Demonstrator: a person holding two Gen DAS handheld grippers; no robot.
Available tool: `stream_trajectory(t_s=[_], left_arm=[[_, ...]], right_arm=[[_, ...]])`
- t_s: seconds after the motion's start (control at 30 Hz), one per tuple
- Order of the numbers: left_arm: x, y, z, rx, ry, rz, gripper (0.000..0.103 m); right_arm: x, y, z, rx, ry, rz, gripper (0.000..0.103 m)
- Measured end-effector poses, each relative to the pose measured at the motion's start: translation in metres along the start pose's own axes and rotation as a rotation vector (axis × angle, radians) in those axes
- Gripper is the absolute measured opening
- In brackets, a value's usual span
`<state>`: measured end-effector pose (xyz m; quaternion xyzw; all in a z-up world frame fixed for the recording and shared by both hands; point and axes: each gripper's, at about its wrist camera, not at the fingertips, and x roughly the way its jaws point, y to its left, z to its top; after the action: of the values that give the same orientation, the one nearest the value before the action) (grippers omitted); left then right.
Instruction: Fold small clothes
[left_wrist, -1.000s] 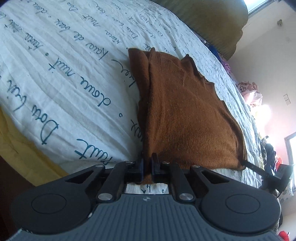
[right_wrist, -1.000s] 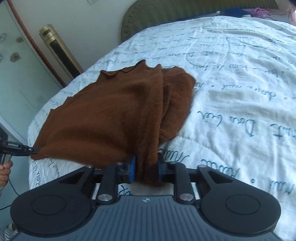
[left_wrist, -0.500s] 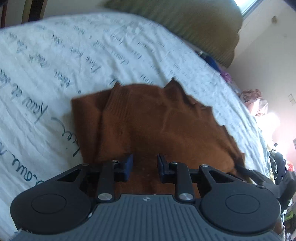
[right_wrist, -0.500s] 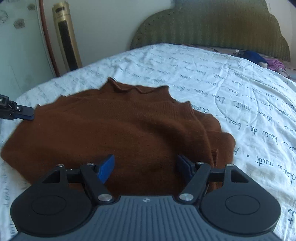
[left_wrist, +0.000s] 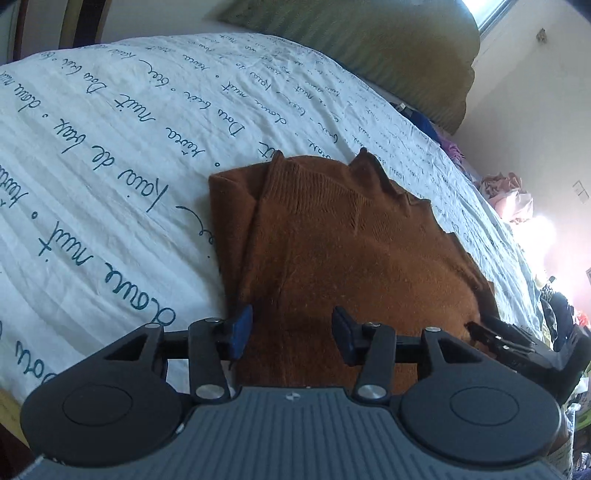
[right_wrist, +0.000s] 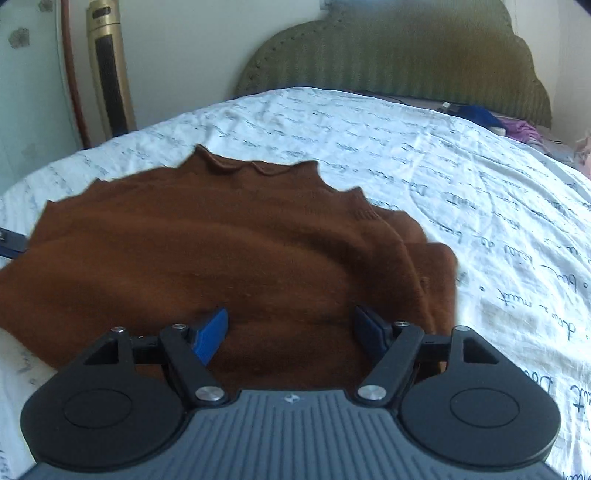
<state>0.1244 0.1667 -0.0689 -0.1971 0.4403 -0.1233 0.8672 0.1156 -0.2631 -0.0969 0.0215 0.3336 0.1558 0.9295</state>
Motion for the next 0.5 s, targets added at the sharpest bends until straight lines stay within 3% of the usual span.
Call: stream_trajectory(t_s=[0.13,0.2,0.27,0.37,0.5], left_arm=[[-0.017,0.012,0.012,-0.064,-0.027,-0.048,0.067],[-0.016,0.015,0.025,-0.058,-0.049,-0.013,0.071],[-0.009,0.021,0.038,-0.049,-0.036,-0.033,0.077],[0.009,0.026,0.051,-0.056,-0.003,-0.018,0.079],[0.030,0.015,0.056,0.012,0.026,0.023,0.079]], right_arm=[[-0.017,0.007,0.009,0.084,-0.024,0.003,0.077],[-0.019,0.030,0.009,0.068,-0.031,0.042,0.078],[-0.018,0.059,0.005,0.025,-0.032,0.089,0.079],[-0.010,0.110,-0.005,-0.031,-0.009,0.123,0.079],[-0.007,0.170,-0.017,-0.157,-0.015,0.167,0.081]])
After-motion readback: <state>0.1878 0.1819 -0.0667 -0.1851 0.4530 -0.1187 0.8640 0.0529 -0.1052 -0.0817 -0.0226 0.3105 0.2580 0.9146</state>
